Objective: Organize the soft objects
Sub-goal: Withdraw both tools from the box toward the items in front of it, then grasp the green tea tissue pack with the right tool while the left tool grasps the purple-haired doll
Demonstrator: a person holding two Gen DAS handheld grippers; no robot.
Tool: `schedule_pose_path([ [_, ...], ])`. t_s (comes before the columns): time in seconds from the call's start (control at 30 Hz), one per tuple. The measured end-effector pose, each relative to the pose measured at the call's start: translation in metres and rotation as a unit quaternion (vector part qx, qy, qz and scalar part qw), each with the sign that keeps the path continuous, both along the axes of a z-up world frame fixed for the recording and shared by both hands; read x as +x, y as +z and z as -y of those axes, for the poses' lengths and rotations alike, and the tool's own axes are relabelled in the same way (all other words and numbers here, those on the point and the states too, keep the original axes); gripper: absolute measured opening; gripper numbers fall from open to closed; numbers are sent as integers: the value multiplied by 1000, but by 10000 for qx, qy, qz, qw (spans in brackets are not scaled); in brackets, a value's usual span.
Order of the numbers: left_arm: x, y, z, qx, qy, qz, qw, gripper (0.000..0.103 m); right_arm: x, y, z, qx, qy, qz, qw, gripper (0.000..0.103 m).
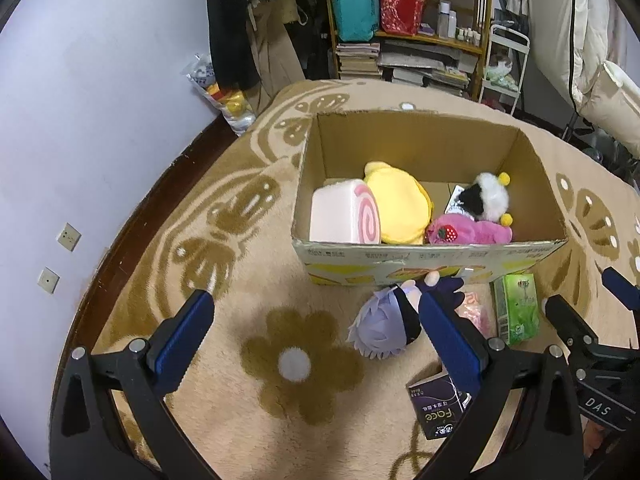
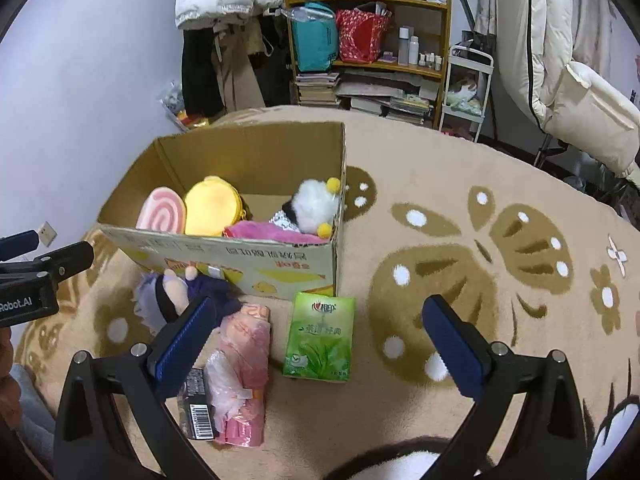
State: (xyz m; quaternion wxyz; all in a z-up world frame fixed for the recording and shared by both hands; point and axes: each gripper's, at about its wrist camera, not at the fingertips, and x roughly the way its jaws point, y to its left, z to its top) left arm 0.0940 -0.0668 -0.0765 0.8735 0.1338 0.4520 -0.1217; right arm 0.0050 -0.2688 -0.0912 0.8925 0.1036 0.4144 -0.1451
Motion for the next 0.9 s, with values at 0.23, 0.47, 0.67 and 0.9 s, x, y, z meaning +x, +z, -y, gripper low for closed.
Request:
schedule_pose_path([
  [0.23, 8, -19, 10, 65, -85, -233, 9997, 101, 11, -18, 1, 137, -3, -252, 9996, 103],
  [0.47, 13, -36, 24, 211, -186, -410, 9988, 101, 19, -40, 11, 495, -114, -616, 9968, 100],
  [0.67, 21, -50, 30, 223, -274, -600, 9976, 101, 24, -59, 24, 721, -333, -866, 9931, 97],
  [0.9, 30, -68, 36, 167, -328, -870, 9955, 101, 33, -73, 21, 721, -245, -1085, 9912, 88],
])
